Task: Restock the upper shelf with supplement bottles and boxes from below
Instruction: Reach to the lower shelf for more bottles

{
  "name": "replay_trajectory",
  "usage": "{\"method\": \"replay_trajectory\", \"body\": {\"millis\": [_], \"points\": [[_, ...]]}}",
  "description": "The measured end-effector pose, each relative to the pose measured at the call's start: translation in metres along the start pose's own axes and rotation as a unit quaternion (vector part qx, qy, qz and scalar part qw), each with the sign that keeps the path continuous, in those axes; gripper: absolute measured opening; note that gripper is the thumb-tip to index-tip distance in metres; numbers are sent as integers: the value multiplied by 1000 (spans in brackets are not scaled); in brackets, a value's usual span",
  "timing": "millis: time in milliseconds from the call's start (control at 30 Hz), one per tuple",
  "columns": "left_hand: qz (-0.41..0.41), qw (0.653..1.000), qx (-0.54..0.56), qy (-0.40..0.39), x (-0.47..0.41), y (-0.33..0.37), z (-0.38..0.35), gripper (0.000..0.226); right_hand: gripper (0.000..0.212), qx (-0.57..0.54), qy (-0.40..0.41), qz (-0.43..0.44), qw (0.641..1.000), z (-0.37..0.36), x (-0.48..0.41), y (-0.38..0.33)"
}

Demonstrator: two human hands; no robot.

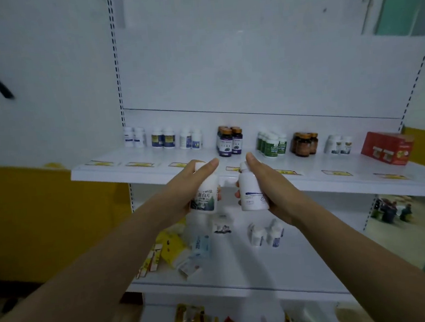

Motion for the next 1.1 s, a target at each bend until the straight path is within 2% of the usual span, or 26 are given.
{"method": "replay_trajectory", "body": {"millis": [167, 333, 533, 667, 800, 933, 1100], "points": [[-4, 999, -23, 22, 4, 13, 17, 35, 42, -27, -57, -4, 998, -18, -8, -18], [-11, 997, -15, 74, 0, 30, 50, 57, 31, -77, -101, -17, 992, -37, -42, -39], [-28, 993, -23, 112, -10, 36, 120, 49, 15, -84, -131, -15, 988, -90, -93, -47], [-40, 991, -27, 123, -31, 36, 183, 39, 16, -54, -155, 1, 986, -141, -137, -47], [-44, 990, -25, 128, -58, 37, 254, 31, 18, -26, -141, 12, 990, -202, -189, -46], [-31, 991, -40, 123, -87, 37, 325, 35, 16, -10, -118, 9, 993, -257, -239, -47], [-39, 993, -35, 105, -137, 29, 389, 38, 37, 42, -55, 19, 997, -296, -306, -42]]}}
Point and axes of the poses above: each hand's wrist, its own x-axis away from the middle knuckle, its own z-axis out of the back of the hand, y = z × x, the point moved 1 cm from there along -x, towards the middle knuckle, and after that the axes turned 4 degrees about -z, right-handed, at the moved point
